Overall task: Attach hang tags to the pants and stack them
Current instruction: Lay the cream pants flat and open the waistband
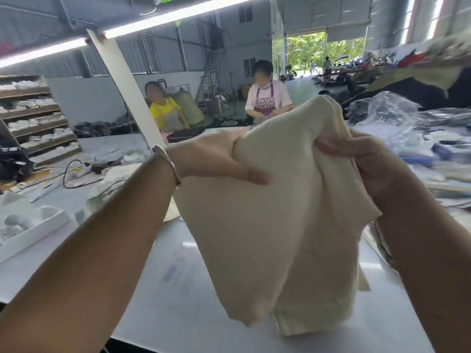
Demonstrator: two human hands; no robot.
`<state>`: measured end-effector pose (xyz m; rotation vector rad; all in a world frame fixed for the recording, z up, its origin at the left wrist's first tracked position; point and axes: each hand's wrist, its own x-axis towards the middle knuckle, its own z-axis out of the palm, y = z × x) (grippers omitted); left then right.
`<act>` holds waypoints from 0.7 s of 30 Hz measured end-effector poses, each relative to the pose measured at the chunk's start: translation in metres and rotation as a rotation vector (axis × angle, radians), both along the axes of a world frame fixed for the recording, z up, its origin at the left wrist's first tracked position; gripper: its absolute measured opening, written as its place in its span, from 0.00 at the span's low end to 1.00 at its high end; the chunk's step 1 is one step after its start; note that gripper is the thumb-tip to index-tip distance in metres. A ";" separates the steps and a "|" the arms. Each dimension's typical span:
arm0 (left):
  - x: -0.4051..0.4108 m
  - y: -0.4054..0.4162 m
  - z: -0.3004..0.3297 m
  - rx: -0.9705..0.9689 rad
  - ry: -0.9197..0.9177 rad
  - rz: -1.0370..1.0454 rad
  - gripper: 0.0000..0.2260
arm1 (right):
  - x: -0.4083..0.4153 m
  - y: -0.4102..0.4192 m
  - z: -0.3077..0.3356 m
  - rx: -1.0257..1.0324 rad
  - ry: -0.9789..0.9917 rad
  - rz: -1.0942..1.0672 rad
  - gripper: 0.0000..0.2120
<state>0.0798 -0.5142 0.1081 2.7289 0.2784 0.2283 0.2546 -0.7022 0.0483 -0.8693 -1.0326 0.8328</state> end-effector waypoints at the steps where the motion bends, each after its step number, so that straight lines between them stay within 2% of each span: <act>1: 0.013 -0.004 -0.006 -0.034 0.037 -0.032 0.25 | 0.005 -0.009 -0.002 -0.014 -0.014 -0.018 0.13; 3: 0.037 -0.009 -0.024 -0.236 0.072 -0.102 0.14 | 0.016 -0.028 -0.008 -0.061 -0.040 -0.085 0.11; 7: 0.068 -0.019 -0.055 -0.731 0.124 -0.156 0.14 | 0.040 -0.058 -0.025 -0.173 -0.046 -0.337 0.10; 8: 0.075 -0.021 -0.060 -0.833 0.108 -0.149 0.10 | 0.046 -0.063 -0.030 -0.235 -0.101 -0.458 0.08; 10: 0.087 -0.025 -0.065 -1.048 0.079 -0.137 0.06 | 0.057 -0.072 -0.040 -0.457 -0.346 -0.824 0.05; 12: 0.095 -0.029 -0.065 -1.233 0.081 -0.152 0.07 | 0.060 -0.074 -0.051 -0.635 -0.510 -1.161 0.11; 13: 0.098 -0.033 -0.063 -1.281 0.086 -0.150 0.08 | 0.055 -0.072 -0.057 -0.645 -0.544 -1.277 0.14; 16: 0.111 -0.059 -0.049 -1.290 0.025 -0.164 0.09 | 0.031 -0.067 -0.070 -0.445 -0.607 -1.489 0.16; 18: 0.117 -0.083 -0.034 -1.298 -0.067 -0.184 0.10 | 0.018 -0.061 -0.073 -0.296 -0.628 -1.490 0.17; 21: 0.117 -0.096 -0.011 -1.395 -0.306 -0.235 0.08 | 0.007 -0.055 -0.063 -0.194 -0.663 -1.482 0.23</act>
